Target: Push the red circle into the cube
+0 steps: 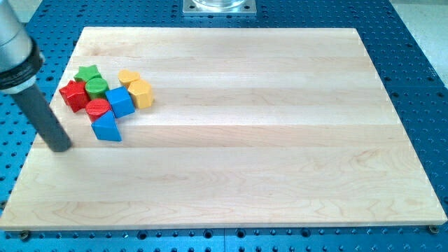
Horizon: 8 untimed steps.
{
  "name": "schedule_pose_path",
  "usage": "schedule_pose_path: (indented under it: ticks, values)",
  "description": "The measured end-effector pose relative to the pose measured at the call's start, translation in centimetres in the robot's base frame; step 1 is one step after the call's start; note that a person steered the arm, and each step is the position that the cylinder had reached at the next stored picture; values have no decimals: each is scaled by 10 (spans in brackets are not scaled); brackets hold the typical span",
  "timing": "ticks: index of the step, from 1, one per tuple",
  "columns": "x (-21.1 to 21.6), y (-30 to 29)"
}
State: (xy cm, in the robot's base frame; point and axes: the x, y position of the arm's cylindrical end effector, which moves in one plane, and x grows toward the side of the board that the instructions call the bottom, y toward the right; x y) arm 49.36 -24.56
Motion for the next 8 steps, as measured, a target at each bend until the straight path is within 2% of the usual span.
schedule_pose_path:
  ticks: [5, 8]
  values:
    - [-23, 32]
    - [-85, 42]
